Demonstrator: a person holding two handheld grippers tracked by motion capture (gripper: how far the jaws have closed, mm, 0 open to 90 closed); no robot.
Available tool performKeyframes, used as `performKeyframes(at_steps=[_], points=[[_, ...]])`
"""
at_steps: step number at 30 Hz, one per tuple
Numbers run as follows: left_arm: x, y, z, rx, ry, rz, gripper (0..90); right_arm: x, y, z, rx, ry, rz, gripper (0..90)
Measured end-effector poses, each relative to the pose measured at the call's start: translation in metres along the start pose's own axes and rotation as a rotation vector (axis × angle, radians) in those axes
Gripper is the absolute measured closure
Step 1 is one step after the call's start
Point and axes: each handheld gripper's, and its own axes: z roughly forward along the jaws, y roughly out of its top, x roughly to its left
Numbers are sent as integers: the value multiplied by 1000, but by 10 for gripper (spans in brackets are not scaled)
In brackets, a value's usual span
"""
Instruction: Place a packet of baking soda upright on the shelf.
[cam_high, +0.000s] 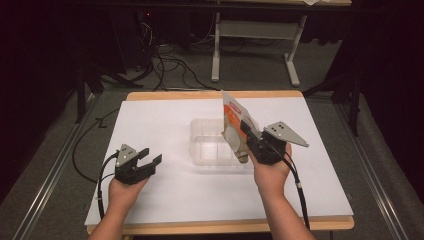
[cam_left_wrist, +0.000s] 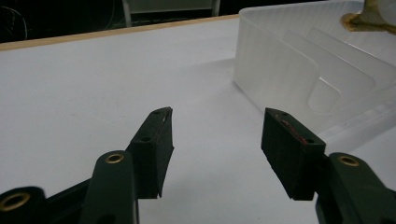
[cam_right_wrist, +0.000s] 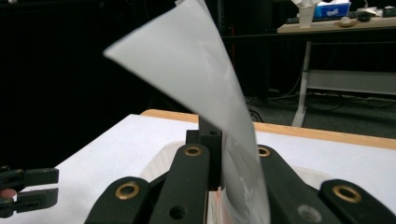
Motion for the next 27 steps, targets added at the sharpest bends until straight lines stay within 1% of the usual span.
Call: performKeyframes(at_steps=[1,2,3,4,5,6,8,9,10,13,14,21,22,23,25,27], points=[[0,0,0,3,-1,5,440,4,-2,8,-1,9,4,900],[0,0,0,2,-1,5,440,4,-2,8,-1,9,4,900],[-1,0,0,2,-3,7,440,9,-3,16,4,18,3,900],[-1,0,0,2,-4,8,440,9,-3,16,4,18,3,900],[-1,0,0,1,-6,9,440,14,-3,25,6,26,2,900],[-1,0,0,1,-6,9,440,14,-3,25,6,26,2,900],[-2,0,-1,-1,-9,10,440,20,-3,34,7,27,-7,900],[-2,0,-1,-4,-12,8,440,23,-2,40,7,30,0,900],[-2,0,-1,-4,-12,8,440,23,-2,40,7,30,0,900],[-1,0,-1,-4,-16,9,440,29,-1,53,13,20,-7,900],[-1,0,-1,-2,-17,10,440,29,-1,53,13,20,-7,900],[-1,1,-1,-10,-18,7,440,28,-3,71,26,-18,4,900],[-1,1,-1,-10,-18,7,440,28,-3,71,26,-18,4,900],[-2,2,-1,-10,-18,12,440,28,-5,75,30,-25,5,900],[-2,2,-1,-10,-18,12,440,27,-6,77,32,-30,9,900],[-2,2,-1,-11,-19,13,440,27,-8,82,36,-25,24,900]])
